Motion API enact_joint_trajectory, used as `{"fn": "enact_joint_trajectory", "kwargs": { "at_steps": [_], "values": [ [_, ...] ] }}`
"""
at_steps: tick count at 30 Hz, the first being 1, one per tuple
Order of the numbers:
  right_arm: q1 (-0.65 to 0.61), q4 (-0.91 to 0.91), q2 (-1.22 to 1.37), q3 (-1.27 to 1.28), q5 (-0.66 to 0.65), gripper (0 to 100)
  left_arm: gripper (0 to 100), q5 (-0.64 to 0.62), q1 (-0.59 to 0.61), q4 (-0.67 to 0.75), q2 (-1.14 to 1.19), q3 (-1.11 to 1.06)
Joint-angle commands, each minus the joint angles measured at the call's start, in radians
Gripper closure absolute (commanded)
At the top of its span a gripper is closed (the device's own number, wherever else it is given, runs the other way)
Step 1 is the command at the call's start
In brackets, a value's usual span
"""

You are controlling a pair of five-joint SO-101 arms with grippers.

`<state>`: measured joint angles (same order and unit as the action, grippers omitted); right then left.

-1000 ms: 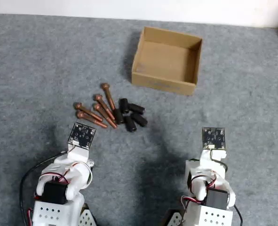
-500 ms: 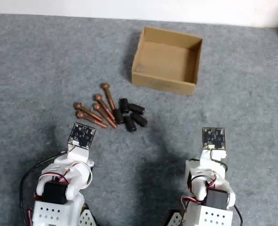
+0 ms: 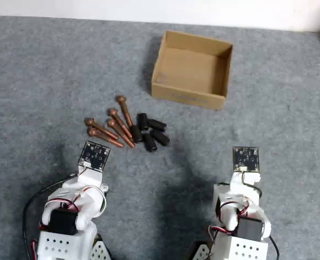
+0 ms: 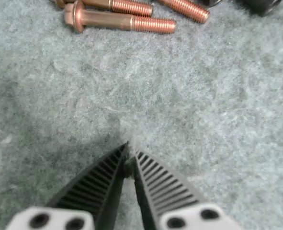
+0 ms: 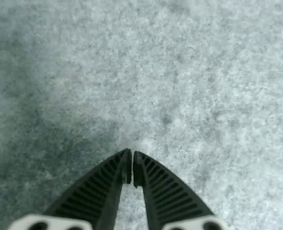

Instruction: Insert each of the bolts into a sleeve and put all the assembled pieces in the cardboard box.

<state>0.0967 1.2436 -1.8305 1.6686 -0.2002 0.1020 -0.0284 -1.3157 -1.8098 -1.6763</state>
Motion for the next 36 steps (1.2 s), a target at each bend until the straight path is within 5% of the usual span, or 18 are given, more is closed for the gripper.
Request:
{"fn": "enact_joint_trajectory", "kwargs": {
  "at_steps": [1,22,28,32,36],
  "values": [
    [0.012,0.005,-0.005,0.16,0.003,99.2,99,0.0,-0.015,-0.005,-0.013,-0.019],
    [0.012,0.005,-0.005,0.16,0.003,99.2,99,0.0,-0.018,-0.005,-0.013,-0.019],
    [0.005,0.005,-0.005,0.16,0.005,99.2,99,0.006,-0.163,-0.005,-0.013,-0.019],
    [0.002,0.005,-0.007,0.16,0.005,99.2,99,0.057,0.056,0.064,-0.013,0.028],
    [0.133,0.012,-0.007,0.061,0.005,99.2,99,0.161,0.325,0.193,-0.013,0.182]
  ]
}}
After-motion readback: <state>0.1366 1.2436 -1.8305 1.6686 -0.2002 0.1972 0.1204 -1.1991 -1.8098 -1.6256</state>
